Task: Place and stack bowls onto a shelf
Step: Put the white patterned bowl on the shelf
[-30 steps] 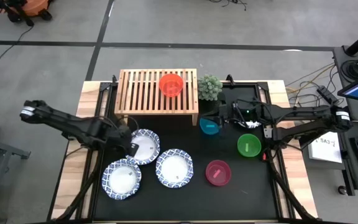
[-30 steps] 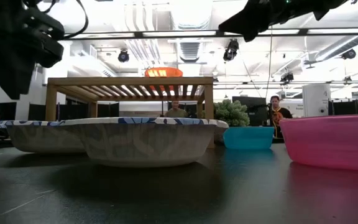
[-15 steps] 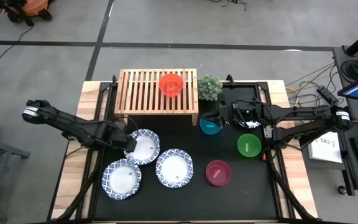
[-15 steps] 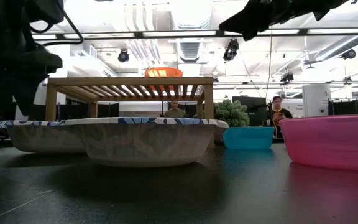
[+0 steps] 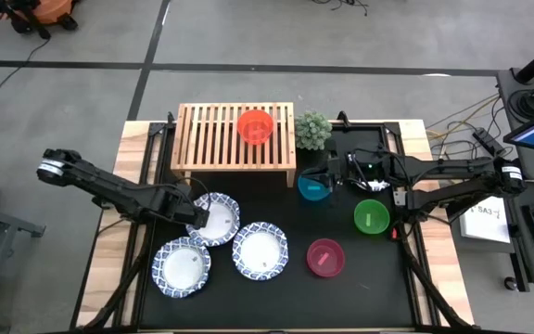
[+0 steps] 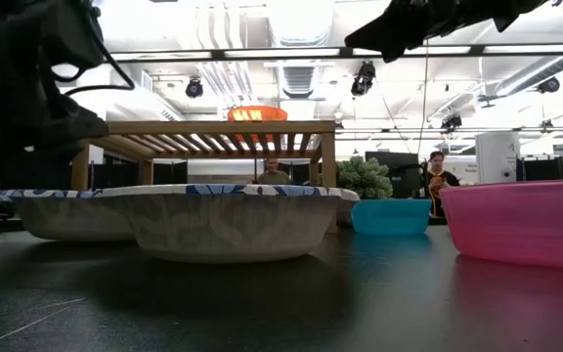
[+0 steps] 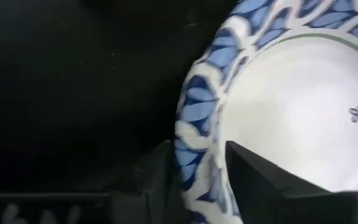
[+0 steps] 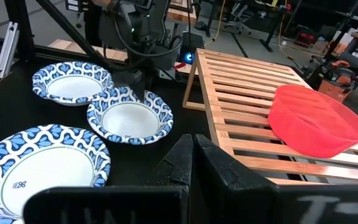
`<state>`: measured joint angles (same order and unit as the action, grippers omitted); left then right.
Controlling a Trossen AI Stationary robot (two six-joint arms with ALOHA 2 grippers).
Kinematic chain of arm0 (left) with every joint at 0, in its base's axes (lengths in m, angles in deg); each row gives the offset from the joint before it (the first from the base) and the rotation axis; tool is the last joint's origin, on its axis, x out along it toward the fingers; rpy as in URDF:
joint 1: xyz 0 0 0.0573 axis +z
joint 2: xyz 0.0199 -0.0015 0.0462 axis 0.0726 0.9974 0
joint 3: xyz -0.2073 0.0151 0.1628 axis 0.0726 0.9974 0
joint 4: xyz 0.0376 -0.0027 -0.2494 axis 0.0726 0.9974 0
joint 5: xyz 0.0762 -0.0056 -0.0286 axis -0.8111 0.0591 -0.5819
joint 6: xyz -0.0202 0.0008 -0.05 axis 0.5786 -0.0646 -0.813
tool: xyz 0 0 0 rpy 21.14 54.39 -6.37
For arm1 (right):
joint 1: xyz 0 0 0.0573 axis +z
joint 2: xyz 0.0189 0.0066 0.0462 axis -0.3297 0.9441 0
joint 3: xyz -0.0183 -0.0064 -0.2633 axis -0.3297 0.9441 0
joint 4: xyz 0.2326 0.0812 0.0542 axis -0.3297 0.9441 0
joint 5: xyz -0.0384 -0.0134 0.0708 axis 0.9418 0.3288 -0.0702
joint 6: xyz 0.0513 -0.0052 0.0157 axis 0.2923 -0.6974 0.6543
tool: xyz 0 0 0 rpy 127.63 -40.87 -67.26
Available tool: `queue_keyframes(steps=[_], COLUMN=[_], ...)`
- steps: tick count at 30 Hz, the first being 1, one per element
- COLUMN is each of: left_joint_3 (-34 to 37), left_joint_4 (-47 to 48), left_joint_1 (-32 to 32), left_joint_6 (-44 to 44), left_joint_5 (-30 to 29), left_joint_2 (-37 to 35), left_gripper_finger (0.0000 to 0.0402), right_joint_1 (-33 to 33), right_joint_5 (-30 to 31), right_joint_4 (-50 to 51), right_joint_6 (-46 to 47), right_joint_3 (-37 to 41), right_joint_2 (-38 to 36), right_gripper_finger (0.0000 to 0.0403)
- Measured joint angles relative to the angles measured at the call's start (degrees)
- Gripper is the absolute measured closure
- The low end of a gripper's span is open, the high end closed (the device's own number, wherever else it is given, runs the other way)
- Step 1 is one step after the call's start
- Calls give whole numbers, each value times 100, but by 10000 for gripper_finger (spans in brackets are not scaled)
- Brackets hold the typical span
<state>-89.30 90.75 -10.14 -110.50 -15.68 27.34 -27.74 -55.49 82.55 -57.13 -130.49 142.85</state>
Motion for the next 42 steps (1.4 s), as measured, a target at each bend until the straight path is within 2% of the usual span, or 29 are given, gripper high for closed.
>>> queue_keyframes(steps=[7, 13, 18, 23, 29, 33, 37, 40, 42], left_joint_3=[-179, -738, -1779, -3250, -4843, -5316, -5315, -5166, -5019], left_joint_4=[-11, 420, 1194, 1634, 2590, 3388, 3216, 2599, 2040], left_joint_1=[-2, 0, 0, 4, 207, 972, 2250, 3360, 4063], left_joint_6=[63, 310, 830, 1934, 2906, 3265, 4206, 5265, 5994], left_joint_5=[-70, -181, -534, -1153, -2667, -3405, -3584, -3068, -2365], left_joint_2=[132, -49, -157, -190, -180, -199, -255, -222, -200], left_gripper_finger=[387, 396, 400, 400, 401, 401, 401, 402, 401], right_joint_1=[0, 0, 0, 0, 0, 0, 0, 0, 0], right_joint_5=[0, 2, 2, 2, 2, 2, 2, 2, 4], right_joint_4=[8, 21, 23, 27, 30, 30, 30, 28, 30], right_joint_6=[2, 4, 2, 6, 17, 20, 20, 18, 16], right_joint_3=[0, 0, 0, 0, 0, 0, 0, 0, 0], right_joint_2=[0, 0, 0, 0, 0, 2, 2, 2, 2], right_gripper_finger=[394, 394, 394, 394, 394, 394, 394, 394, 394])
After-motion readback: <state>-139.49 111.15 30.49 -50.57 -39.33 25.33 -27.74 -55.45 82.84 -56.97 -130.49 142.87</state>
